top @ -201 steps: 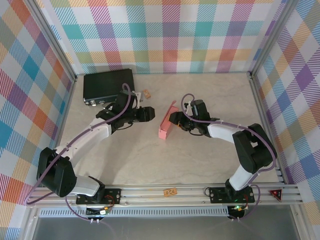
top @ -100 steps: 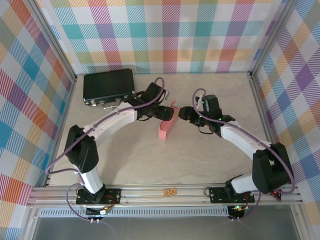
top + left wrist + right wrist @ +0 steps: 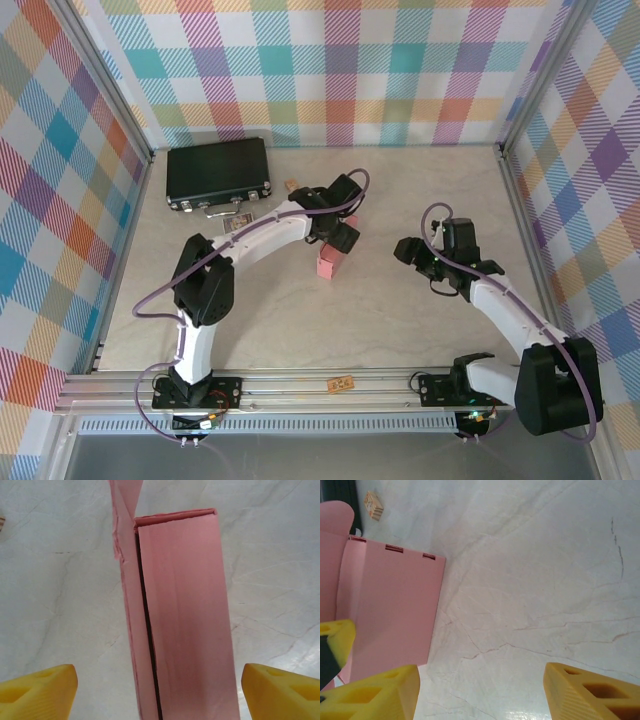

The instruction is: Fold the paper box

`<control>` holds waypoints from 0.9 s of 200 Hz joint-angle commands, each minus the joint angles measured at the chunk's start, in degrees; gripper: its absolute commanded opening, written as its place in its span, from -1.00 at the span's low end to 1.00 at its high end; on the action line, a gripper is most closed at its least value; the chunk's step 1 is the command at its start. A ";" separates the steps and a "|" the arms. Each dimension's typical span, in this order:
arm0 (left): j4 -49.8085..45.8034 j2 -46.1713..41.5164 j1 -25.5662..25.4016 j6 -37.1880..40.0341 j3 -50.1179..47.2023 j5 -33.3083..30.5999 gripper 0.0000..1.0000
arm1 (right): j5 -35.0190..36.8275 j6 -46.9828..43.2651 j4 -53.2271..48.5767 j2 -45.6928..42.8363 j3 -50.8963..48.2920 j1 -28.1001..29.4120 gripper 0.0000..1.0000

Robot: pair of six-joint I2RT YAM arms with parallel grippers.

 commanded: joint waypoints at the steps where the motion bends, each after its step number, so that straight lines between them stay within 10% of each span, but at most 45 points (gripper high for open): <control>1: -2.63 1.81 -0.91 2.39 2.47 -2.14 0.68 | -1.28 -0.89 -0.66 -1.12 -0.81 -0.53 0.33; 87: -4.84 5.74 -1.05 7.59 4.28 1.05 0.22 | -2.09 -0.40 -0.01 -0.13 -0.55 -0.75 0.33; 180: 2.81 1.49 0.51 25.12 -2.57 10.78 0.19 | -1.58 -0.65 -0.77 -0.54 -1.14 -0.83 0.34</control>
